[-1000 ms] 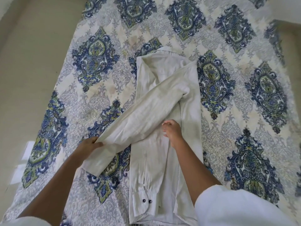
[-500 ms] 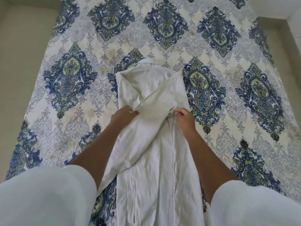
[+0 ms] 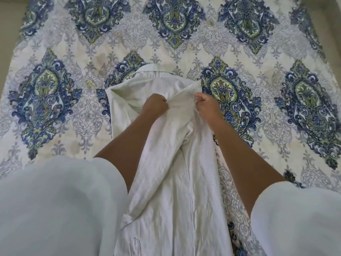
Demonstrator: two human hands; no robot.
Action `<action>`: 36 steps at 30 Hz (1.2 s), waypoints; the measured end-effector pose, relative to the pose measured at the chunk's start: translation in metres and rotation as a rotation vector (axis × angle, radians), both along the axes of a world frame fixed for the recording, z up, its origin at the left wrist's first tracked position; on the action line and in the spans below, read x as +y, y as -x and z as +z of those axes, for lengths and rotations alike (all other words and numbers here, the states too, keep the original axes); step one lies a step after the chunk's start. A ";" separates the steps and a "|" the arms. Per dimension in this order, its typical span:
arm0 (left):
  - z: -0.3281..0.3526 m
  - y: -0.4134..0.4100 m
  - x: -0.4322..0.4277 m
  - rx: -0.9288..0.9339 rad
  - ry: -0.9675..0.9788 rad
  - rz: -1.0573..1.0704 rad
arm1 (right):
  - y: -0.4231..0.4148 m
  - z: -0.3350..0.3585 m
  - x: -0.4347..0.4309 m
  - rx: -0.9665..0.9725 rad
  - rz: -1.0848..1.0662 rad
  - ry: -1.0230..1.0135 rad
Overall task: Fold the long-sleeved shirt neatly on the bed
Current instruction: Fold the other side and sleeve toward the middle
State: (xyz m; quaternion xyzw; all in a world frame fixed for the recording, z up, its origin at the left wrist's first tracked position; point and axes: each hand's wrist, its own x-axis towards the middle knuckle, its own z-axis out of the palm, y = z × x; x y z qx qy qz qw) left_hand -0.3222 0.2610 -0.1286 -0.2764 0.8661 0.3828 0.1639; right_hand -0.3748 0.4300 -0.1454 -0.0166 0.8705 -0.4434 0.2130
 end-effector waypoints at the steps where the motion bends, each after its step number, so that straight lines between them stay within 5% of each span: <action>1: -0.002 0.005 -0.003 0.019 0.012 0.020 | 0.005 -0.001 -0.003 0.035 0.017 -0.029; 8: -0.008 0.020 -0.010 0.106 0.209 -0.129 | 0.021 -0.009 -0.010 0.138 0.136 -0.239; 18: -0.004 0.013 -0.027 0.085 0.100 -0.110 | 0.029 -0.009 -0.019 0.079 0.131 -0.438; 22: 0.003 -0.002 -0.015 0.046 0.059 -0.028 | 0.024 0.004 -0.019 -0.031 0.094 -0.287; 25: 0.016 -0.033 -0.016 0.031 -0.069 0.092 | -0.007 0.018 -0.012 0.075 0.034 -0.220; 31: 0.024 -0.092 -0.028 0.100 0.000 0.105 | -0.100 0.021 0.006 0.061 0.041 -0.200; 36: 0.035 -0.073 -0.044 0.157 0.046 0.114 | -0.137 0.005 0.001 0.413 0.322 -0.459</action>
